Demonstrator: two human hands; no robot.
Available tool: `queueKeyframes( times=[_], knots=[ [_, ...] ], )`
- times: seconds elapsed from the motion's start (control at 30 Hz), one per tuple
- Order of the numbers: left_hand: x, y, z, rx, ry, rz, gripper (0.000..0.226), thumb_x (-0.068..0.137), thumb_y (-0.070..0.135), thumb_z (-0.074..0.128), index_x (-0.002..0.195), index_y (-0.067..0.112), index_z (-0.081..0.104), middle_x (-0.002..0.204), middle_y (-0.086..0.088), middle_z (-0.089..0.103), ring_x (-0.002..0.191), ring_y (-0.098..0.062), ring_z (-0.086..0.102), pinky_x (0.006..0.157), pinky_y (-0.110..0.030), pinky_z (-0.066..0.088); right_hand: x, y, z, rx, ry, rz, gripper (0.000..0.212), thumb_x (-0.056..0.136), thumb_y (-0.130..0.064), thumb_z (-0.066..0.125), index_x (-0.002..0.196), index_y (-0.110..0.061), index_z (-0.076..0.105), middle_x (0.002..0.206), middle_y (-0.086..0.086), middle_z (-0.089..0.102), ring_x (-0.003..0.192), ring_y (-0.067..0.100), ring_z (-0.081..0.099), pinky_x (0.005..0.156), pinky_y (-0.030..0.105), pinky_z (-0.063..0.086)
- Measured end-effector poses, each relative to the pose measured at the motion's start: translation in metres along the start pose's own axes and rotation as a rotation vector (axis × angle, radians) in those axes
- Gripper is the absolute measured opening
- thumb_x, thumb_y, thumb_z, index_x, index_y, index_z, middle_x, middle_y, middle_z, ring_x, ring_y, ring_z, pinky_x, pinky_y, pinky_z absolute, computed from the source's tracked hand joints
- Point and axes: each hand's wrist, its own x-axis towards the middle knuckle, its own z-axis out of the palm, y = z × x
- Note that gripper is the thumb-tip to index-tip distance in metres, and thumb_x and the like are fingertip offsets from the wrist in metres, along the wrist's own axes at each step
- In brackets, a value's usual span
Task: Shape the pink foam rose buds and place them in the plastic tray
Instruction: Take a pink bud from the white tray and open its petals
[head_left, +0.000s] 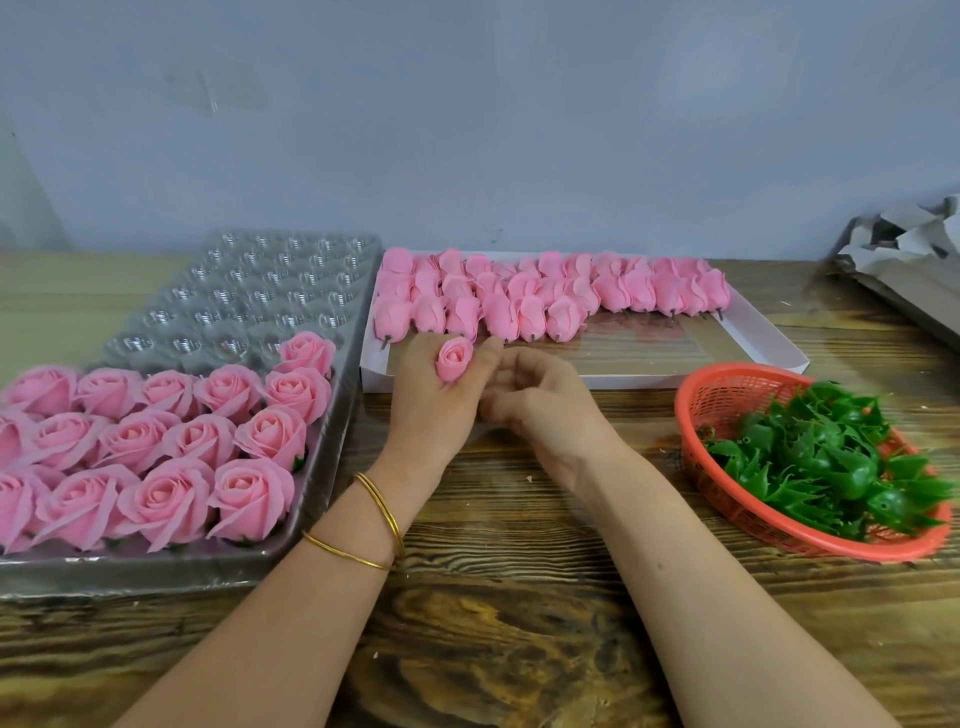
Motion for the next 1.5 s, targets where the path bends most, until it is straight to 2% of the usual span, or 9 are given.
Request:
queueKeyframes(
  times=[0.27, 0.43, 0.6, 0.8, 0.97, 1.13, 1.27, 1.37, 1.5],
  knots=[
    [-0.0004, -0.0050, 0.0033, -0.218, -0.086, -0.161, 0.019, 0.086, 0.026, 0.070, 0.083, 0.007, 0.066, 0.075, -0.003, 0.067, 0.071, -0.010, 0.065, 0.065, -0.024, 0.054, -0.0026, 0.0037, 0.0071, -0.240, -0.022, -0.242, 0.043, 0.070, 0.019, 0.071, 0.108, 0.003, 0.062, 0.097, 0.020, 0.070, 0.084, 0.016, 0.065, 0.081, 0.031, 0.056],
    [0.0013, -0.0065, 0.0010, -0.221, -0.117, -0.133, 0.018, 0.084, 0.029, 0.071, 0.068, 0.023, 0.066, 0.059, 0.010, 0.062, 0.061, -0.003, 0.059, 0.056, -0.017, 0.047, -0.0033, 0.0035, 0.0076, -0.286, -0.067, -0.308, 0.041, 0.074, 0.016, 0.068, 0.093, -0.020, 0.062, 0.080, -0.002, 0.065, 0.075, 0.006, 0.062, 0.072, 0.021, 0.054],
    [0.0024, -0.0051, -0.0038, -0.232, -0.188, -0.133, 0.024, 0.075, 0.043, 0.073, 0.061, 0.026, 0.065, 0.059, 0.008, 0.060, 0.064, -0.006, 0.059, 0.058, -0.021, 0.049, -0.0028, 0.0027, 0.0027, -0.252, -0.151, -0.270, 0.034, 0.079, 0.017, 0.064, 0.106, -0.004, 0.064, 0.087, 0.009, 0.064, 0.081, 0.014, 0.060, 0.076, 0.024, 0.052],
    [0.0051, -0.0037, -0.0006, -0.281, -0.186, -0.133, 0.030, 0.078, 0.036, 0.070, 0.050, 0.028, 0.062, 0.049, 0.013, 0.053, 0.052, 0.000, 0.051, 0.054, -0.017, 0.046, -0.0016, 0.0043, 0.0003, -0.229, -0.188, -0.241, 0.022, 0.088, 0.014, 0.057, 0.109, 0.021, 0.053, 0.086, 0.013, 0.051, 0.079, 0.020, 0.044, 0.076, 0.033, 0.040],
    [0.0059, -0.0063, 0.0016, -0.342, -0.175, -0.157, 0.040, 0.086, 0.039, 0.067, 0.049, 0.025, 0.057, 0.049, 0.012, 0.049, 0.054, -0.006, 0.051, 0.056, -0.019, 0.048, -0.0037, 0.0045, -0.0001, -0.228, -0.167, -0.219, 0.031, 0.078, 0.016, 0.068, 0.107, 0.009, 0.059, 0.078, 0.001, 0.056, 0.063, -0.001, 0.052, 0.069, 0.013, 0.047],
    [0.0056, -0.0059, 0.0035, -0.345, -0.150, -0.208, 0.046, 0.080, 0.050, 0.064, 0.067, 0.005, 0.061, 0.066, -0.013, 0.053, 0.070, -0.025, 0.053, 0.071, -0.039, 0.049, -0.0018, 0.0079, 0.0049, -0.243, -0.090, -0.269, 0.035, 0.074, 0.016, 0.071, 0.105, 0.011, 0.055, 0.081, 0.006, 0.057, 0.074, 0.016, 0.055, 0.072, 0.023, 0.049],
    [0.0055, -0.0060, 0.0009, -0.293, -0.190, -0.168, 0.030, 0.078, 0.046, 0.067, 0.055, 0.026, 0.063, 0.056, 0.008, 0.055, 0.061, -0.010, 0.055, 0.064, -0.028, 0.050, 0.0003, 0.0079, 0.0039, -0.268, -0.086, -0.291, 0.030, 0.077, 0.015, 0.068, 0.104, 0.003, 0.060, 0.073, -0.003, 0.057, 0.072, 0.014, 0.054, 0.073, 0.028, 0.049],
    [0.0061, -0.0078, -0.0019, -0.295, -0.204, -0.124, 0.034, 0.077, 0.047, 0.071, 0.053, 0.024, 0.061, 0.054, 0.009, 0.056, 0.060, -0.007, 0.056, 0.062, -0.025, 0.049, -0.0002, 0.0054, 0.0040, -0.262, -0.126, -0.276, 0.033, 0.081, 0.016, 0.064, 0.101, -0.009, 0.063, 0.079, 0.003, 0.059, 0.077, 0.019, 0.055, 0.077, 0.035, 0.048],
    [0.0059, -0.0066, -0.0020, -0.305, -0.194, -0.113, 0.034, 0.075, 0.046, 0.067, 0.051, 0.022, 0.058, 0.053, 0.008, 0.054, 0.060, -0.008, 0.055, 0.062, -0.024, 0.048, -0.0025, 0.0062, 0.0032, -0.230, -0.176, -0.257, 0.016, 0.087, 0.014, 0.059, 0.095, 0.001, 0.062, 0.075, -0.004, 0.059, 0.071, 0.003, 0.056, 0.073, 0.022, 0.047]
  ],
)
